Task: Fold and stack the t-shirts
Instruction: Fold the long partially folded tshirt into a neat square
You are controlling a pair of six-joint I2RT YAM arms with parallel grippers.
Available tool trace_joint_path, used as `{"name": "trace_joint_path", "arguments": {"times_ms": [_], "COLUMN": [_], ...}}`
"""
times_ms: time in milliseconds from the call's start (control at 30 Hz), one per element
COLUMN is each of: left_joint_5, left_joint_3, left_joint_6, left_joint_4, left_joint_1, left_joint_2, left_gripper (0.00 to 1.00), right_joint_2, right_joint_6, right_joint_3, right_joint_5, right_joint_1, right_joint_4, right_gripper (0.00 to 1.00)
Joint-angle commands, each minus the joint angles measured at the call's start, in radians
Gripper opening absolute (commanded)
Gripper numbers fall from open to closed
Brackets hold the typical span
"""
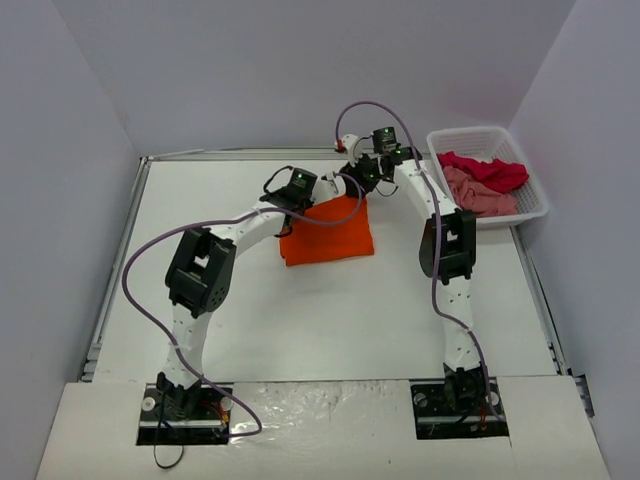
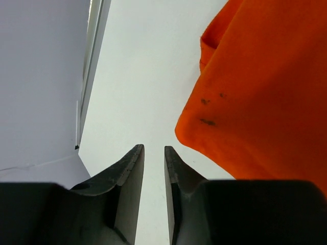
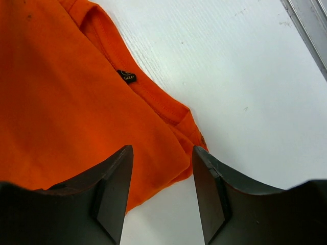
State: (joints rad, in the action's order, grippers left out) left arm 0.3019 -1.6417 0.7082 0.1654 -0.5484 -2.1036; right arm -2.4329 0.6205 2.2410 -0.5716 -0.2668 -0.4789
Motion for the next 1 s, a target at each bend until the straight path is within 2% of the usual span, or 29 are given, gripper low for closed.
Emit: {"name": "trace_joint_path", "arguments": {"times_ms": [0,233,367,433,533,667,700,833,900,933,967], "left_joint_5": [0.075,0.109,0.047,0.014,-0.099,-0.283,-0.381,-0.616,-0.708,-0.743,-0.774], "left_joint_3": [-0.058,-0.07,-0.072,-0.032,0.04,0.049,0.051,0.033,0.023,0.029,0.033], "left_joint_6": [0.01,-0.048,-0.214,-0.26,-0.331,-0.432,-0.473,-0.506,-0.51,-0.515,-0.518], "left_joint_4": [-0.063,-0.055,0.081,0.115,0.184,0.316,0.362,0.524,0.554,0.557,0.56], "left_joint_1": [0.008,0.005,0.024,0.034,0.051,0.12,0.142,0.226,0.258,0.268,0.277], "left_joint_2": [0.017,0.071,0.178,0.227,0.339,0.382,0.386,0.334,0.306,0.289,0.284], "left_gripper": [0.24,0.26,0.31,0.39,0.51,0.52,0.52,0.51,0.5,0.5,0.5], "right_joint_2": [0.001,0.075,0.198,0.271,0.363,0.501,0.55,0.621,0.636,0.637,0.637], "right_joint_6": [-0.031,-0.035,-0.05,-0.067,-0.117,-0.142,-0.148,-0.195,-0.205,-0.211,-0.223], "right_joint_3": [0.039,-0.036,-0.159,-0.205,-0.282,-0.423,-0.452,-0.592,-0.616,-0.623,-0.62], "right_joint_5": [0.01,0.042,0.062,0.085,0.162,0.199,0.193,0.174,0.159,0.151,0.138], "right_joint_1": [0.008,0.008,0.015,0.015,0.026,0.072,0.084,0.147,0.153,0.153,0.153], "right_joint_4": [0.013,0.029,0.052,0.068,0.068,0.071,0.069,0.062,0.048,0.04,0.033], "right_gripper": [0.47,0.47,0.47,0.47,0.48,0.5,0.5,0.5,0.5,0.49,0.41]}}
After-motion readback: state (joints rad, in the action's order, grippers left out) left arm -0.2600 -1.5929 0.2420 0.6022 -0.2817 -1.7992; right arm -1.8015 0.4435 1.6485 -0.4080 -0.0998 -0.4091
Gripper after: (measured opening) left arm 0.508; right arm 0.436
